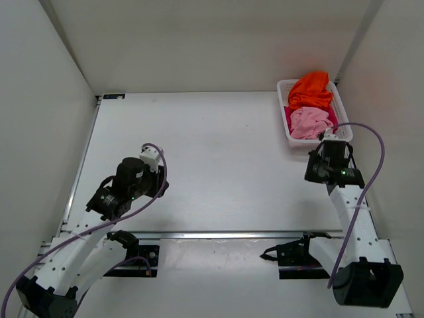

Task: Fold and stack the t-shirts
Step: Grab crumpled tshirt from bin with the right arm

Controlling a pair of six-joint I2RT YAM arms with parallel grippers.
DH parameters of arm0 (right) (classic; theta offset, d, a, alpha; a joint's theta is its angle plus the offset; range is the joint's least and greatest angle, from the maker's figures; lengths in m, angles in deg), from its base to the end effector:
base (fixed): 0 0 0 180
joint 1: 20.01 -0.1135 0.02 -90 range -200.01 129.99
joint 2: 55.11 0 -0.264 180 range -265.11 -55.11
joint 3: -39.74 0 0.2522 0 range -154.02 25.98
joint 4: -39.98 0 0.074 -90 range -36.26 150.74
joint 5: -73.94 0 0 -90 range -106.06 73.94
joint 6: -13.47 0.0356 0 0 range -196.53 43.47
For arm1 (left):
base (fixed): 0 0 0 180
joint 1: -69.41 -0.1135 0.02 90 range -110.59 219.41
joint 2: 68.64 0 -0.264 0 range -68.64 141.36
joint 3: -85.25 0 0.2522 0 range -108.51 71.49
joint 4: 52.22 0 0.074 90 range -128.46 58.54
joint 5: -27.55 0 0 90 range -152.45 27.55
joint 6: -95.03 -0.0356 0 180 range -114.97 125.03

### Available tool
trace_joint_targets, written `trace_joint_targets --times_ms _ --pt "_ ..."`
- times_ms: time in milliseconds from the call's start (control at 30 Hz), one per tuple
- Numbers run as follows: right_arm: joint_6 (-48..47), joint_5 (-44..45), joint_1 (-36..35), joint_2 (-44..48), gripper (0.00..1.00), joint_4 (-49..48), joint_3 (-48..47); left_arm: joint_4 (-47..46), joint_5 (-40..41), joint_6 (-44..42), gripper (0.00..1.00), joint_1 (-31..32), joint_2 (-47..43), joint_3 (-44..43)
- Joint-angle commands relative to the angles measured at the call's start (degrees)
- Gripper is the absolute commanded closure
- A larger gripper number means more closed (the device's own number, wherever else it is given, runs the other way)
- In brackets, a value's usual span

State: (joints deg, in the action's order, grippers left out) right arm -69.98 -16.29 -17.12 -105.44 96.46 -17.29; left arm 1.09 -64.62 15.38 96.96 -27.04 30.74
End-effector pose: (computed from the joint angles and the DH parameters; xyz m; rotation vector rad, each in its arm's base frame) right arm 0.1725 -0.0086 0.2624 0.1990 2.4318 0.0334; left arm 0.1340 -0.0714 0.2741 0.3647 2.2767 -0.3873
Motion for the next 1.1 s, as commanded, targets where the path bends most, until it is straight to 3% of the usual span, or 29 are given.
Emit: trace_joint_targets --times_ms 0,33,67,100,133,200,233,267,300,400,767,800,833,867,933,1067 --pt "0.75 -1.79 0.97 -5.47 1.0 -4.57 -11.37 -1.32 -0.46 -0.59 0.6 -0.04 -0.91 0.67" --pt "0.84 -1.62 1.15 -7.92 1.0 -6.66 -14.53 -1.49 -0.81 -0.77 0.72 -0.04 -0.91 0.67" --pt "1.27 -2.31 1.67 -11.25 1.0 -8.6 -16.31 -1.23 -0.47 -0.51 0.77 -0.21 -0.74 0.59" --pt "1.45 -3.02 2.02 -13.2 0.91 -9.4 -19.46 -1.32 -0.81 -0.68 0.76 0.22 -0.82 0.76" --pt "2.15 -2.94 2.55 -17.05 0.7 -10.54 -22.62 -1.49 -0.9 -0.77 0.66 0.66 -0.82 0.59" --pt "1.54 -1.71 2.64 -23.57 0.54 -11.6 -27.56 -1.58 -1.87 -1.21 0.51 1.8 -1.26 0.94" --pt "1.28 -1.27 2.47 -27.16 0.42 -12.91 -30.88 -1.76 -1.87 -0.95 0.33 2.33 -1.87 0.94" --pt "1.1 0.04 2.2 -30.94 0.36 -13.53 -34.05 -1.76 -1.43 -0.94 0.09 2.42 -2.66 0.76" --pt "0.67 1.79 2.55 -32.63 0.32 -14.15 -35.3 -1.84 -1.34 -0.86 0.02 2.42 -3.02 1.11" --pt "0.83 3.48 4.65 -39.66 0.29 -18.27 -40.58 -1.84 -0.72 -0.68 0.02 0.5 -5.3 1.29" --pt "-1.71 4.72 8.44 -61.97 0.28 -16.45 -55.5 -2.2 -0.11 -0.5 0.01 -1.09 -4.34 1.03" --pt "-1.71 4.45 8.7 -64.0 0.36 -14.87 -58.05 -2.11 -0.37 -0.51 0.02 -0.83 -4.25 1.2" --pt "-1.8 4.27 8.79 -64.98 0.49 -13.81 -59.46 -2.11 -0.46 -0.68 0.01 -0.74 -4.34 1.29" --pt "-1.8 3.92 8.71 -66.64 0.72 -12.06 -61.83 -2.28 -0.29 -0.42 0.01 -0.66 -4.34 1.38" --pt "-2.41 3.57 8.71 -67.53 0.98 -9.51 -64.04 -2.2 -0.64 -0.59 0.02 -0.57 -5.04 1.29" --pt "-2.85 2.6 8.71 -64.65 1.0 -8.01 -67.02 -2.55 0.15 -0.24 0.01 -1.1 -6.62 1.38"
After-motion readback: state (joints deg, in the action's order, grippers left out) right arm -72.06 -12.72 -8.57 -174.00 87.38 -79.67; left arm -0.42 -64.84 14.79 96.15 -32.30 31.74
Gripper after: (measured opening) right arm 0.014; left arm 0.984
